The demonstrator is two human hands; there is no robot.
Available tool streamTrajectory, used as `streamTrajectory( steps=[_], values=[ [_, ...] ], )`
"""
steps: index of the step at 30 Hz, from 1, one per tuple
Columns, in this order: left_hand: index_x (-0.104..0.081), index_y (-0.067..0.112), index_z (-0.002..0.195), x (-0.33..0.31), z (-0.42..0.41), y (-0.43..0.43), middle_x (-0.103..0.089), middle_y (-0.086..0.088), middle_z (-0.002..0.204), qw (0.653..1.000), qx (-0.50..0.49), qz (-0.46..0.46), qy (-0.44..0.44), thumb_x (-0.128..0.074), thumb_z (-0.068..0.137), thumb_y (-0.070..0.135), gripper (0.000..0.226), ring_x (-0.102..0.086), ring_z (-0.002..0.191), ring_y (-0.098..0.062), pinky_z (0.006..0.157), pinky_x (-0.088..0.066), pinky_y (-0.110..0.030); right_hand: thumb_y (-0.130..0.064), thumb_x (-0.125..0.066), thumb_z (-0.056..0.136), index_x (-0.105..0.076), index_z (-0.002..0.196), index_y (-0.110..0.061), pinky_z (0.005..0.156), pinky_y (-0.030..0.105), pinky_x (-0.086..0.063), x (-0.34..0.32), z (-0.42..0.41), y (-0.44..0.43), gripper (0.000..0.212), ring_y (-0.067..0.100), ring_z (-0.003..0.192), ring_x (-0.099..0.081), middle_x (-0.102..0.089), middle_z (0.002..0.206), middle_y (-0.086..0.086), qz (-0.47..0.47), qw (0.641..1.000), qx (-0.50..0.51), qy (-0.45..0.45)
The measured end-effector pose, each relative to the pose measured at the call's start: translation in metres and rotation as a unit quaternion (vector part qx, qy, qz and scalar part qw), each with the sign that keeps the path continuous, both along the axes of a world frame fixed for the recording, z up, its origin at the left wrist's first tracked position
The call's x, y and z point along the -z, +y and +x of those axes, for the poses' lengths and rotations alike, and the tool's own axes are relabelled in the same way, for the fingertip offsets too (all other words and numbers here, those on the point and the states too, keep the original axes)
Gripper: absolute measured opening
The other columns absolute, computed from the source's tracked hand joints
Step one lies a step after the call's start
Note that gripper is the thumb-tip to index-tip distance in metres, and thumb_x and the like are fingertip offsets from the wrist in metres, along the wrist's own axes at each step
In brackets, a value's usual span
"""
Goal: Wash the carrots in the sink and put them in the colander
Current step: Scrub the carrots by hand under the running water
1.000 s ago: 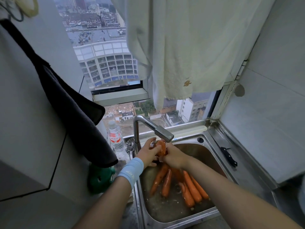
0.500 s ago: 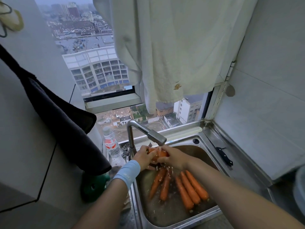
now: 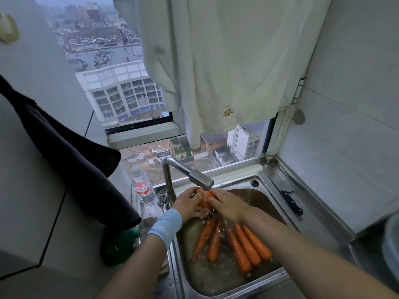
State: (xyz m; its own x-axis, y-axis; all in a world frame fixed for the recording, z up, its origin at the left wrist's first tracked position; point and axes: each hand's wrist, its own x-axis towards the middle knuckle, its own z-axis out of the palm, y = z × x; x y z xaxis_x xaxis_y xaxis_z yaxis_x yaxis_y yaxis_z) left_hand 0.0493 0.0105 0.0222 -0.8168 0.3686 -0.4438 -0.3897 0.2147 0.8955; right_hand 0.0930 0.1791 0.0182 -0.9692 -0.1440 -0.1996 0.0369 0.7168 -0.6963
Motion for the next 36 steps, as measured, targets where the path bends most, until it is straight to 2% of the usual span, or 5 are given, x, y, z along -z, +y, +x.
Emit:
streamTrajectory(
  steps=[17, 21, 25, 29, 36],
  values=[
    [-0.061, 0.022, 0.113, 0.009, 0.003, -0.025, -0.066, -0.017, 0.105, 0.998, -0.003, -0.044, 0.042, -0.058, 0.100, 0.020, 0.013, -0.073, 0.091, -0.036, 0.083, -0.062, -0.047, -0.045, -0.040, 0.091, -0.062, 0.108, -0.024, 0.088, 0.043, -0.054, 0.007, 0.000, -0.026, 0.034, 0.014, 0.091, -0.064, -0.067, 0.102, -0.005, 0.038, 0.999, -0.011, 0.032],
    [-0.060, 0.020, 0.117, 0.009, 0.004, -0.023, -0.067, -0.015, 0.105, 0.996, 0.005, -0.063, 0.059, -0.059, 0.100, 0.020, 0.017, -0.074, 0.090, -0.035, 0.081, -0.062, -0.044, -0.037, -0.052, 0.093, -0.058, 0.100, -0.037, 0.079, 0.028, -0.053, 0.006, 0.002, -0.019, 0.009, 0.006, 0.083, -0.062, -0.067, 0.092, -0.008, -0.004, 1.000, 0.027, 0.009],
    [-0.058, 0.026, 0.120, 0.012, 0.003, -0.023, -0.064, -0.015, 0.116, 0.993, 0.022, -0.088, 0.070, -0.059, 0.100, 0.030, 0.021, -0.074, 0.088, -0.030, 0.077, -0.064, -0.039, -0.023, -0.059, 0.094, -0.056, 0.116, -0.038, 0.074, 0.018, -0.047, 0.005, 0.001, 0.001, 0.027, 0.003, 0.090, -0.062, -0.066, 0.102, -0.011, -0.013, 0.997, 0.075, 0.008],
    [-0.055, 0.027, 0.125, 0.013, 0.003, -0.017, -0.062, -0.010, 0.116, 0.992, 0.036, -0.100, 0.066, -0.059, 0.099, 0.033, 0.027, -0.074, 0.088, -0.028, 0.080, -0.063, -0.038, -0.024, -0.051, 0.100, -0.066, 0.084, -0.035, 0.069, 0.029, -0.047, 0.003, -0.002, 0.006, 0.024, 0.005, 0.078, -0.064, -0.069, 0.082, -0.011, 0.041, 0.991, 0.122, 0.042],
    [-0.058, 0.025, 0.123, 0.009, 0.005, -0.007, -0.064, -0.014, 0.111, 0.995, 0.025, -0.081, 0.049, -0.058, 0.100, 0.031, 0.023, -0.074, 0.085, -0.029, 0.076, -0.064, -0.038, -0.023, -0.075, 0.090, -0.076, 0.092, -0.023, 0.083, 0.027, -0.055, 0.005, 0.002, -0.006, 0.002, 0.009, 0.089, -0.068, -0.074, 0.090, -0.007, -0.125, 0.968, 0.208, 0.061]
  ],
)
